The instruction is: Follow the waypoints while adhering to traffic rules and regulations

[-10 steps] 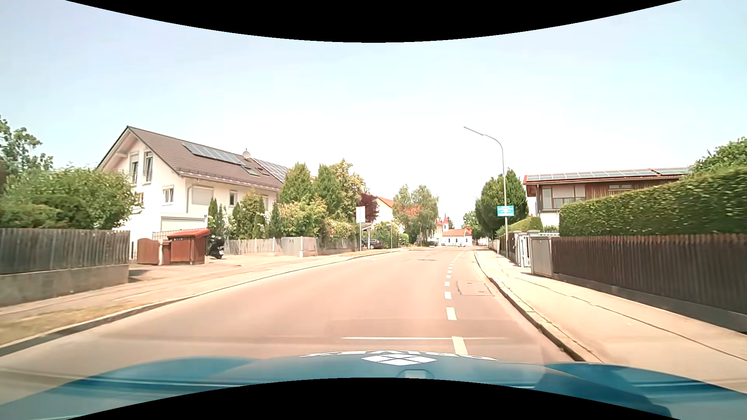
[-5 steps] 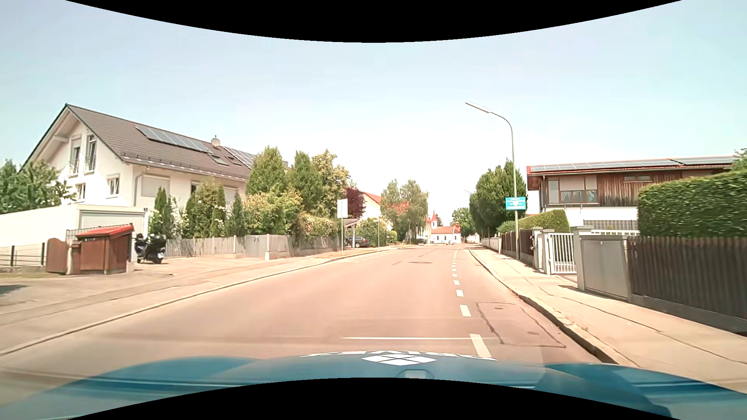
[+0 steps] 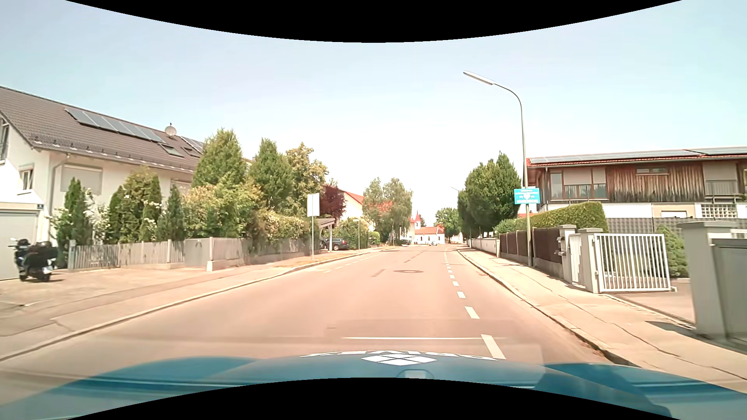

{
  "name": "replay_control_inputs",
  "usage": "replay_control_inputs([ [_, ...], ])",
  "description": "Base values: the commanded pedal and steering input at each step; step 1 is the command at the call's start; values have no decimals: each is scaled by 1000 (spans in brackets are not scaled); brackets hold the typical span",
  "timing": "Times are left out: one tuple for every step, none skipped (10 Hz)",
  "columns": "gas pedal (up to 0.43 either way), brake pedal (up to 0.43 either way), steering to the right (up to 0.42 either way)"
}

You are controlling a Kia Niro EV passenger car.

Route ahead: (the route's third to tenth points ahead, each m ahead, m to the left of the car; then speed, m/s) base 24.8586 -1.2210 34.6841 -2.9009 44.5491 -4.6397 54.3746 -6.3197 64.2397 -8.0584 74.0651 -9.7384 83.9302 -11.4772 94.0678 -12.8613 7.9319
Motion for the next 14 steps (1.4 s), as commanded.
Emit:
replay_control_inputs([
  [79,0,55],
  [79,0,55],
  [79,0,55],
  [79,0,53],
  [79,0,52],
  [79,0,52],
  [79,0,52],
  [79,0,52],
  [79,0,50],
  [67,0,42],
  [67,0,34],
  [67,0,24],
  [67,0,16],
  [67,0,12],
])
